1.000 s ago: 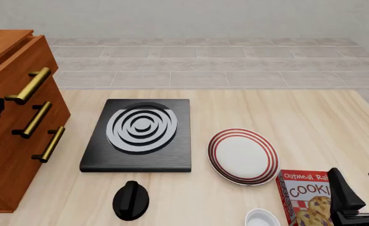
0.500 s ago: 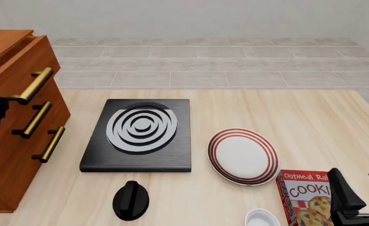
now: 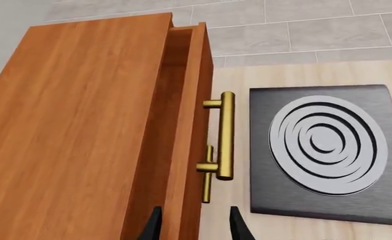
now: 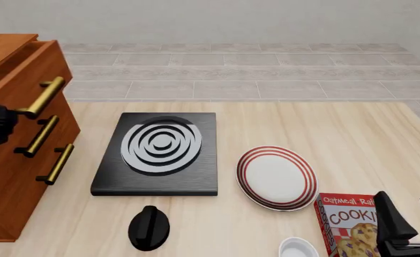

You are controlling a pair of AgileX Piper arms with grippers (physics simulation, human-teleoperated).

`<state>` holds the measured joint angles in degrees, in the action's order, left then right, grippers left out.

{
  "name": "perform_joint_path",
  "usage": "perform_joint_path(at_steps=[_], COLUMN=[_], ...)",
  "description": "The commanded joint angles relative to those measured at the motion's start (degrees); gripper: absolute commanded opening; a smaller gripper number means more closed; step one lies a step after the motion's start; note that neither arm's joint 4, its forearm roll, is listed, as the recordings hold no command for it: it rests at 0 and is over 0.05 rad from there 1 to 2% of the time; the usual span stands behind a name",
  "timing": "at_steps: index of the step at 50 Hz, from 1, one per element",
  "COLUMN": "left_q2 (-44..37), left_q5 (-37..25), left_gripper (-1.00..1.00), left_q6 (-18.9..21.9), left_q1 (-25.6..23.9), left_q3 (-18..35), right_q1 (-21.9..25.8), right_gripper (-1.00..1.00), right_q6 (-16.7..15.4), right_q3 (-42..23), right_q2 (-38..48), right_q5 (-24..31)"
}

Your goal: Pick the akita bowl in the top layer of the wooden cabinet and place it on the plate.

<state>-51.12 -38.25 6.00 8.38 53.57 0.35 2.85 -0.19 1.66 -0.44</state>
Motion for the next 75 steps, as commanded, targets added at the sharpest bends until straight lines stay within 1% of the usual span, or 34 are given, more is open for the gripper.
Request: perform_joint_path(at_steps=[1, 7, 10, 12, 23, 26, 28, 34, 37, 39, 40, 42, 46, 65, 75], left_q2=[-5.4, -5.6, -5.9, -6.4, -7.4, -7.8, -8.1, -8.3, -8.7, -9.2, -9.2, -9.4, -9.5, -9.8, -10.2], left_q5=[-1.8, -1.8, -1.9, -2.2, -1.9, -1.9, -2.1, -1.9, -1.8, -1.8, -1.7, -1.8, -1.6, -1.5, -1.0], left_gripper=[1.0, 1.0, 1.0, 1.0, 1.0, 1.0, 1.0, 1.0, 1.0, 1.0, 1.0, 1.0, 1.0, 1.0, 1.0], left_q6=[0.9, 1.0, 0.6, -0.5, -1.5, -2.1, -3.3, -4.2, -5.3, -6.8, -6.3, -7.6, -7.7, -11.5, -12.3], left_q1=[-3.9, -4.1, -4.7, -5.6, -7.2, -7.7, -8.6, -10.0, -11.1, -12.6, -12.2, -13.5, -13.9, -18.5, -19.8], left_q3=[-5.4, -5.4, -5.5, -5.6, -5.6, -5.8, -5.8, -6.0, -6.2, -6.2, -6.0, -6.0, -6.1, -6.1, -6.5], right_q1=[0.0, -0.1, -0.1, -0.2, -0.2, -0.2, -0.2, -0.2, -0.2, -0.3, -0.3, -0.2, -0.2, -0.2, -0.2], right_gripper=[1.0, 1.0, 1.0, 1.0, 1.0, 1.0, 1.0, 1.0, 1.0, 1.0, 1.0, 1.0, 1.0, 1.0, 1.0], right_q6=[0.2, 0.4, 0.5, 0.5, 0.7, 0.7, 0.7, 0.7, 0.7, 0.7, 0.7, 0.6, 0.5, 0.3, 0.4], right_q3=[0.0, 0.0, 0.0, 0.0, 0.0, 0.0, 0.0, 0.0, 0.0, 0.0, 0.0, 0.0, 0.0, 0.0, -0.1], right_q2=[0.6, 1.1, 1.3, 1.3, 1.1, 1.1, 1.1, 0.7, 0.4, 0.3, 0.4, 0.4, 0.6, -0.3, -0.6], right_q5=[-0.7, -1.2, -1.6, -1.6, -1.5, -1.5, -1.4, -1.1, -0.8, -0.7, -0.8, -0.8, -0.9, 0.0, 0.3])
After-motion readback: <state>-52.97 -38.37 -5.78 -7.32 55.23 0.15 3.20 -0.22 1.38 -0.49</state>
